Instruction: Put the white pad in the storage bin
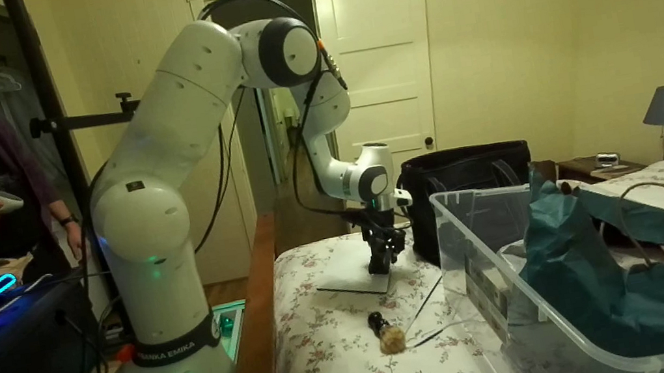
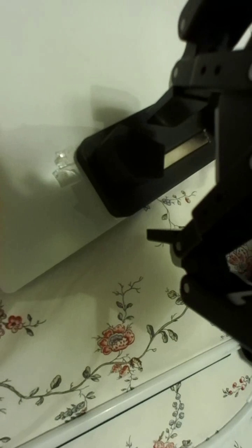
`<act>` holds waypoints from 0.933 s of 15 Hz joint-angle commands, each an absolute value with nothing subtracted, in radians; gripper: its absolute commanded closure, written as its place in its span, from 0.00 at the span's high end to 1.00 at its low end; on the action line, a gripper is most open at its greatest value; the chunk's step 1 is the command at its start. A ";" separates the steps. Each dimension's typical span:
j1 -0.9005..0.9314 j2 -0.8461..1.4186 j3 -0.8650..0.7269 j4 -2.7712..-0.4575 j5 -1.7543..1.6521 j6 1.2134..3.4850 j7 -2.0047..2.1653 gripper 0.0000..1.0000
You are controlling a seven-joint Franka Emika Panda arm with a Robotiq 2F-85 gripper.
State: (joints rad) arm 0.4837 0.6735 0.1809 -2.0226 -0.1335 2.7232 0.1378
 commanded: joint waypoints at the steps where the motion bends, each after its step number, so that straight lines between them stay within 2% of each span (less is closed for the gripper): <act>1: 0.487 0.694 0.194 -1.976 -0.132 2.647 0.123 0.75; 4: 0.490 0.696 0.202 -1.963 -0.132 2.605 0.125 0.77; 6: 0.490 0.696 0.206 -1.956 -0.135 2.589 0.122 0.75; 11: 0.524 0.686 0.173 -1.958 -0.165 2.586 0.156 0.52; 12: 0.531 0.685 0.166 -1.959 -0.172 2.591 0.159 0.56; 14: 0.546 0.685 0.150 -1.956 -0.190 2.593 0.170 0.55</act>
